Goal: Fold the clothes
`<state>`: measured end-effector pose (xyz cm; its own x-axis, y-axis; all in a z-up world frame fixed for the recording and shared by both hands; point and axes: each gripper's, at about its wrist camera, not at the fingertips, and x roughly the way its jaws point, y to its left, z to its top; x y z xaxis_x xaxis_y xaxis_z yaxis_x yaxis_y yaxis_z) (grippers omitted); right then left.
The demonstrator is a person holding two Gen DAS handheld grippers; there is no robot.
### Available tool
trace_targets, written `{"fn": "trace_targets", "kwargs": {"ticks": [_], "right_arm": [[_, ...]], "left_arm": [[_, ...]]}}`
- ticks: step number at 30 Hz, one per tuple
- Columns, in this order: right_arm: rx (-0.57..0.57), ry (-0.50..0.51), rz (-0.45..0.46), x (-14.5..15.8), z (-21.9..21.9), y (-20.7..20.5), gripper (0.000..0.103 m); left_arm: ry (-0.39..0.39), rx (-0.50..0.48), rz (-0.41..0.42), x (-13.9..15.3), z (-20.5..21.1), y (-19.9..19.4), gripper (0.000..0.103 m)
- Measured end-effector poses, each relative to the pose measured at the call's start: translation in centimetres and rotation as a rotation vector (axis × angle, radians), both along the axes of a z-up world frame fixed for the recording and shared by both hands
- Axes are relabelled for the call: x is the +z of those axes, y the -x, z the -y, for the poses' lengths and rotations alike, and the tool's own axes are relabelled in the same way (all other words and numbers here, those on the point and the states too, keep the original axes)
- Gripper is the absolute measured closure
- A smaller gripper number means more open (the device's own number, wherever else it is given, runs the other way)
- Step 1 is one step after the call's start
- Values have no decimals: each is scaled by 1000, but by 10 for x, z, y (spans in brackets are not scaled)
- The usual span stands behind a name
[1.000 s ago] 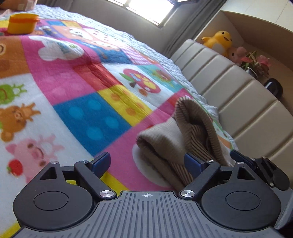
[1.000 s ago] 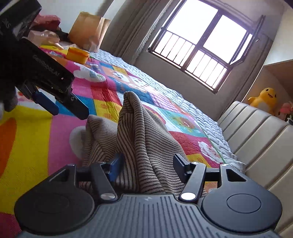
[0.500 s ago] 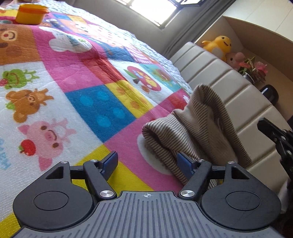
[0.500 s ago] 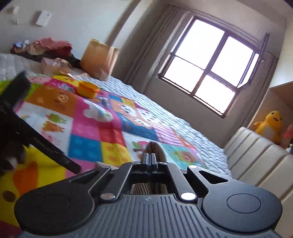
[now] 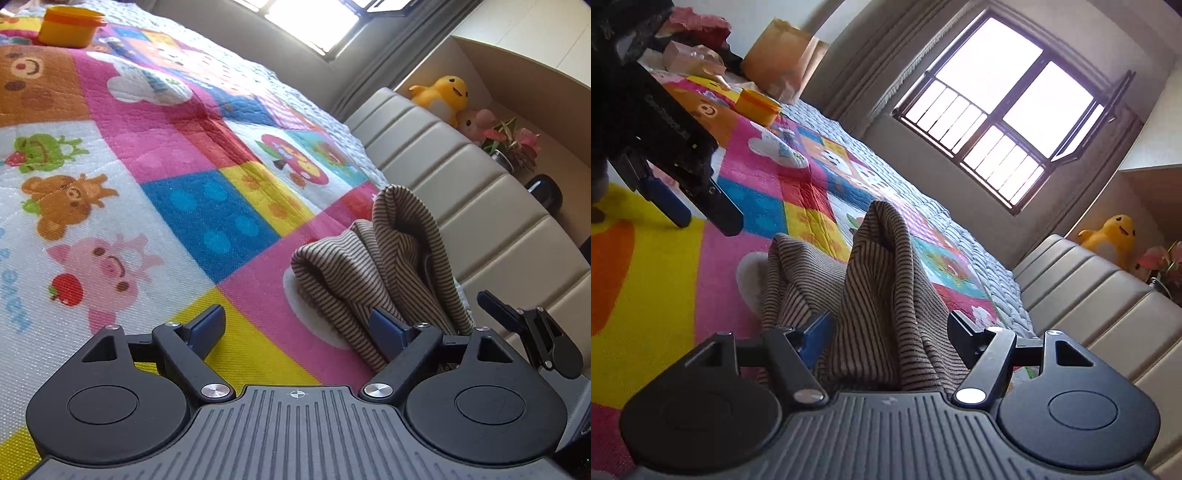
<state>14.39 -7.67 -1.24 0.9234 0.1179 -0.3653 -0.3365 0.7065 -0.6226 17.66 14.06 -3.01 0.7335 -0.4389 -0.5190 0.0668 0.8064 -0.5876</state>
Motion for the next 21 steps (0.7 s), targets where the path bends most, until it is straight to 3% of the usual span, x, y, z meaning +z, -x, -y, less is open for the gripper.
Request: {"fn": "trace_targets", "kwargs": {"ticks": [3,8,12,15,21], "right_arm": [[-14,50,-31,-12,-1,-15,34],[-82,33,54,-4,7,-20,44],[-43,82,-30,-24,4,-33,51],[-61,-2,-74,-11,14,-41,62],[-97,-199,-154,21,43,-49,74]], "left_arm": [[21,-11,1,-4,-3,1,10],[50,-27,25,-10,-5,3,6],[8,-44,42,-9,3,4,3],[18,-58,51,-10,0,6,3],[40,-60,58,-12,-4,8,3]]}}
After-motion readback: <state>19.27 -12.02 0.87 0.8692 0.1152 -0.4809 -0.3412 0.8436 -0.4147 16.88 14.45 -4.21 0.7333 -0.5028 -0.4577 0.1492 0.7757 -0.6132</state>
